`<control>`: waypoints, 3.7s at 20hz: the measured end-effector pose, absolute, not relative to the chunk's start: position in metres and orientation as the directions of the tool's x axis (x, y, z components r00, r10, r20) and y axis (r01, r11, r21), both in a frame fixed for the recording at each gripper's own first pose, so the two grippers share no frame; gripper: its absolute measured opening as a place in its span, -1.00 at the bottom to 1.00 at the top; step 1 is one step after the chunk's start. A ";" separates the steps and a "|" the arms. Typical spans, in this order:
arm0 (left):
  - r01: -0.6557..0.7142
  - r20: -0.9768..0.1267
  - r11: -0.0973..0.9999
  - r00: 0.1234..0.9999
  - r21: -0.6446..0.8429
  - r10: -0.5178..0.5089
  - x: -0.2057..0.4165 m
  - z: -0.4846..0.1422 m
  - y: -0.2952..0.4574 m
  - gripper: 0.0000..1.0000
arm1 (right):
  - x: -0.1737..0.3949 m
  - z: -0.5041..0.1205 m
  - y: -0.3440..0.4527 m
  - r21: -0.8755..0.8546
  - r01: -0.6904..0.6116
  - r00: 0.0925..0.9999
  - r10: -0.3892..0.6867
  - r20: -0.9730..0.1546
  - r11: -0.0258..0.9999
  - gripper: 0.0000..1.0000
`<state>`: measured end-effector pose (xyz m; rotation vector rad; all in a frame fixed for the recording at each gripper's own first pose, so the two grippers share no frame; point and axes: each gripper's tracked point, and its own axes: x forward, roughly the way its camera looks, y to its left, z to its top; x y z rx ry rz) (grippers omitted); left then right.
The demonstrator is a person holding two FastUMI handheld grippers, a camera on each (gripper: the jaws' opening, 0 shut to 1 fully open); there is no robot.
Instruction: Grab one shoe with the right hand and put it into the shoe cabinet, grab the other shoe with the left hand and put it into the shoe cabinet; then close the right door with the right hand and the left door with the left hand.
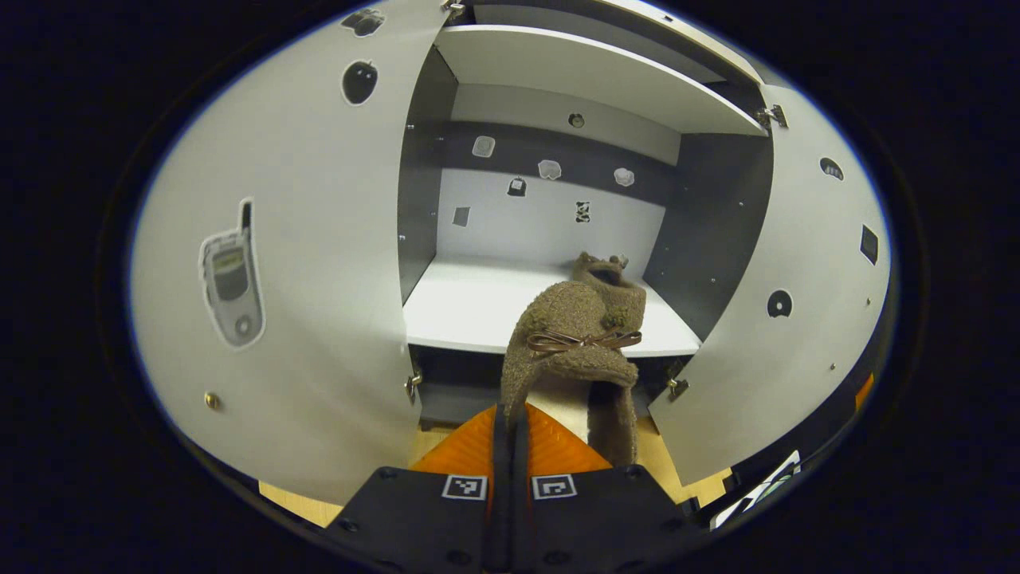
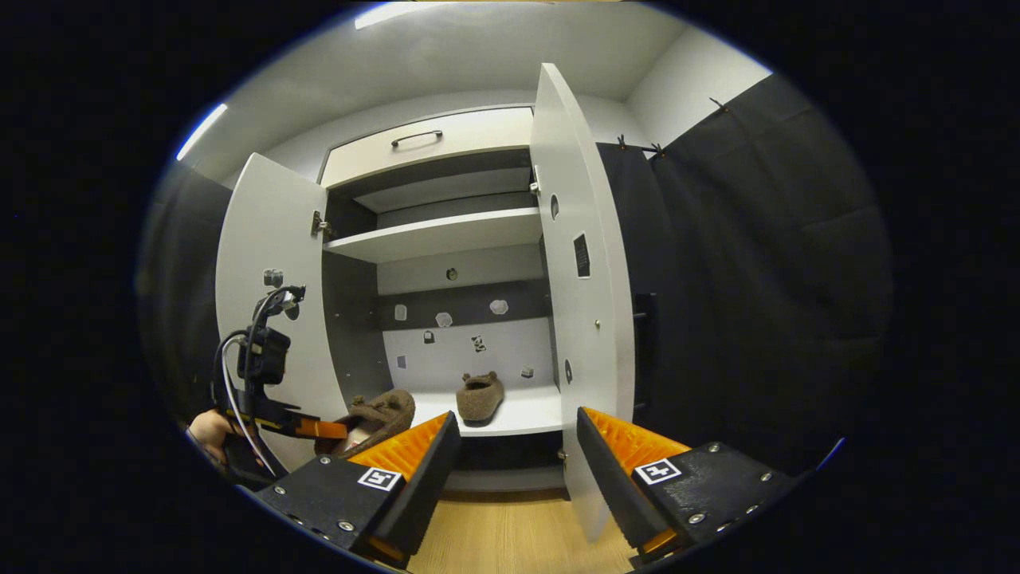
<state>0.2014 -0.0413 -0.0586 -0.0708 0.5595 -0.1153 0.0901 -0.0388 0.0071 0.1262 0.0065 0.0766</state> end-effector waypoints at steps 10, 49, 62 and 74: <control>0.092 -0.512 0.988 0.847 -0.127 -0.145 0.306 -0.064 -0.052 -0.87 | 0.095 0.046 -0.056 0.124 -0.002 0.997 -0.007 0.073 0.992 0.82; 0.107 -0.121 0.991 0.986 -0.080 -0.117 0.164 0.083 -0.044 0.75 | 0.107 -0.035 -0.180 0.052 0.102 0.993 -0.099 -0.063 0.993 0.81; -0.087 -0.042 0.995 0.995 -0.050 0.085 0.059 0.076 0.041 0.94 | 0.170 -0.108 -0.184 0.082 -0.027 0.995 0.034 -0.096 0.996 0.84; -0.125 -0.033 0.992 0.992 -0.025 0.124 0.034 0.072 0.090 0.93 | 0.165 -0.106 -0.114 0.101 -0.132 0.988 0.139 -0.066 0.986 0.78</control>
